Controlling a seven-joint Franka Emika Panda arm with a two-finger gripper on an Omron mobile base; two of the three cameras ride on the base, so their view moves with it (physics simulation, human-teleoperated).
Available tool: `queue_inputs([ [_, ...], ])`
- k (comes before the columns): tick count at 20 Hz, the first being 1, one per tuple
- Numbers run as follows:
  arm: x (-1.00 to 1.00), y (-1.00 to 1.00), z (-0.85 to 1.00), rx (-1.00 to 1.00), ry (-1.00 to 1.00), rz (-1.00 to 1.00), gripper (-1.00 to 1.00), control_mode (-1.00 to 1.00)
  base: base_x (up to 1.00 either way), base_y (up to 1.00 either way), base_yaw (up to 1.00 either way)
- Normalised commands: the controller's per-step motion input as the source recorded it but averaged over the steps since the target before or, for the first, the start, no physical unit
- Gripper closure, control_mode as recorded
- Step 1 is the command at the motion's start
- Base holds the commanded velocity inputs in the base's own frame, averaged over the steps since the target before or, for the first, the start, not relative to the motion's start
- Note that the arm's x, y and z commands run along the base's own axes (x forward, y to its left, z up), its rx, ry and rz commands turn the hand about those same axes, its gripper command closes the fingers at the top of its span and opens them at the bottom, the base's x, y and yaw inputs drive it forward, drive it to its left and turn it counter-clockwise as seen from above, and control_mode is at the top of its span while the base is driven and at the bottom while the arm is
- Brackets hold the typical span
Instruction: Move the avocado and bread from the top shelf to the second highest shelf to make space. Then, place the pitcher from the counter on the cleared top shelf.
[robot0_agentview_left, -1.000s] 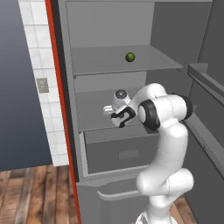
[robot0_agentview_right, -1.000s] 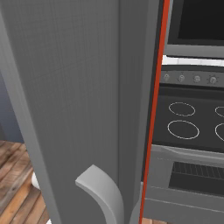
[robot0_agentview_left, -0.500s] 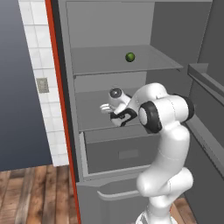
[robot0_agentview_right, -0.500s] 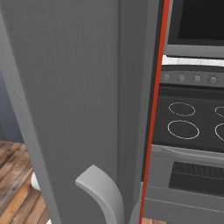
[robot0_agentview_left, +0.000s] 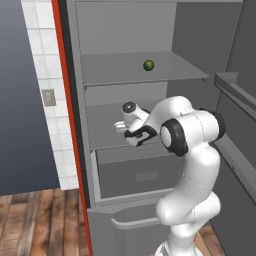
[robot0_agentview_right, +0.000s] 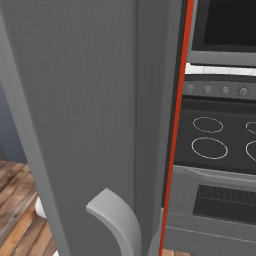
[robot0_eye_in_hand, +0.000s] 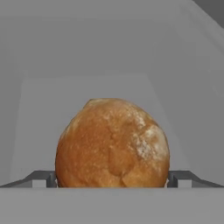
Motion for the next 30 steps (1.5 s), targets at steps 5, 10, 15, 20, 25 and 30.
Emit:
queue_inputs([
  [5, 0.0, -0.26, -1.0, 0.16, 0.34, -0.07, -1.0, -1.0, 0.0, 0.0, 0.0],
  [10, -0.04, -0.03, -0.89, 0.13, 0.54, -0.06, -1.0, -1.0, 0.0, 0.0, 0.0],
  [15, -0.57, 0.05, -0.47, 0.06, 0.37, -0.06, -1.0, -1.0, 0.0, 0.0, 0.0],
  [20, -0.73, 0.27, -0.75, -0.07, 0.02, -0.07, -1.0, -1.0, 0.0, 0.0, 0.0],
  [25, -0.68, 0.19, -0.81, -0.1, 0.29, -0.03, -1.0, -1.0, 0.0, 0.0, 0.0],
  [30, -0.56, 0.01, 0.15, 0.0, 0.1, -0.04, -1.0, -1.0, 0.0, 0.0, 0.0],
])
